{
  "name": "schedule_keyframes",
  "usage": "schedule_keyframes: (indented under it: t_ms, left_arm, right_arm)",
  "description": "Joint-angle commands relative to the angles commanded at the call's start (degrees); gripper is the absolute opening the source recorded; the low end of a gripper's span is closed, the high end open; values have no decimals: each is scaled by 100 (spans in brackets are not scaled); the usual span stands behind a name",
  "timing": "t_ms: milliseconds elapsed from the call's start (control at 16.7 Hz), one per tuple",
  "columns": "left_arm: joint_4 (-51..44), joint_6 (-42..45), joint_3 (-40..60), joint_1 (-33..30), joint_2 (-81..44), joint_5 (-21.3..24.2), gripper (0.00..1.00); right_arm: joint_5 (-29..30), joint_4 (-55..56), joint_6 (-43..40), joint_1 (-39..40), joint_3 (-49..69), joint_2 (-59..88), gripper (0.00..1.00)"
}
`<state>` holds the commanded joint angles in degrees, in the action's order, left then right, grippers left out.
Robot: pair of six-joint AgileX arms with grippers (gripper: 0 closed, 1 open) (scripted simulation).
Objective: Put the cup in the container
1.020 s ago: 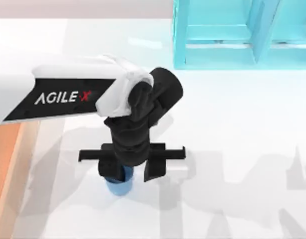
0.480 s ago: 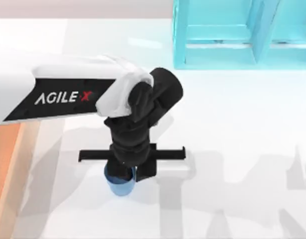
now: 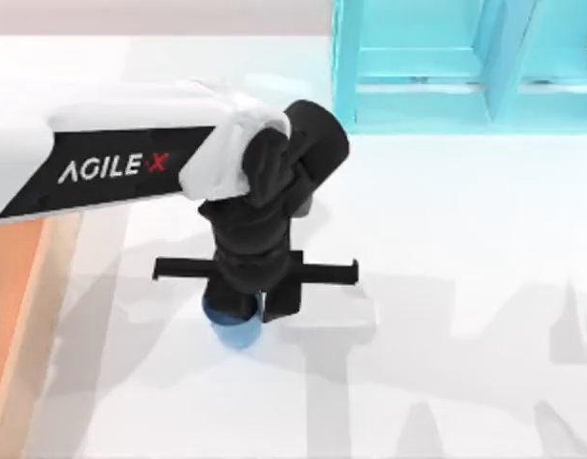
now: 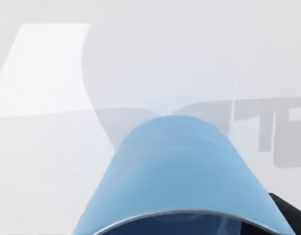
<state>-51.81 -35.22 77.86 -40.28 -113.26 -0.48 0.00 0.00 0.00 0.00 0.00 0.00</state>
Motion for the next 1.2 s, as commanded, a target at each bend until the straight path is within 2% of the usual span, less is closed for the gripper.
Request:
schedule_keyframes:
  t_ms: [300, 780, 1020, 1200]
  left_arm:
    - [-551, 1371, 822, 843, 33, -185, 0]
    - [-2160, 3786, 1395, 3253, 509, -382, 0]
    - [-2687, 4479, 1351, 4415, 887, -196, 0]
    - [-2830, 4657, 1335, 4946, 1157, -27, 0]
  right_arm:
    - [0, 0, 0, 0, 0, 0, 100]
    - [0, 0, 0, 0, 0, 0, 100]
    - [0, 0, 0, 0, 0, 0, 100]
    - [0, 0, 0, 0, 0, 0, 100]
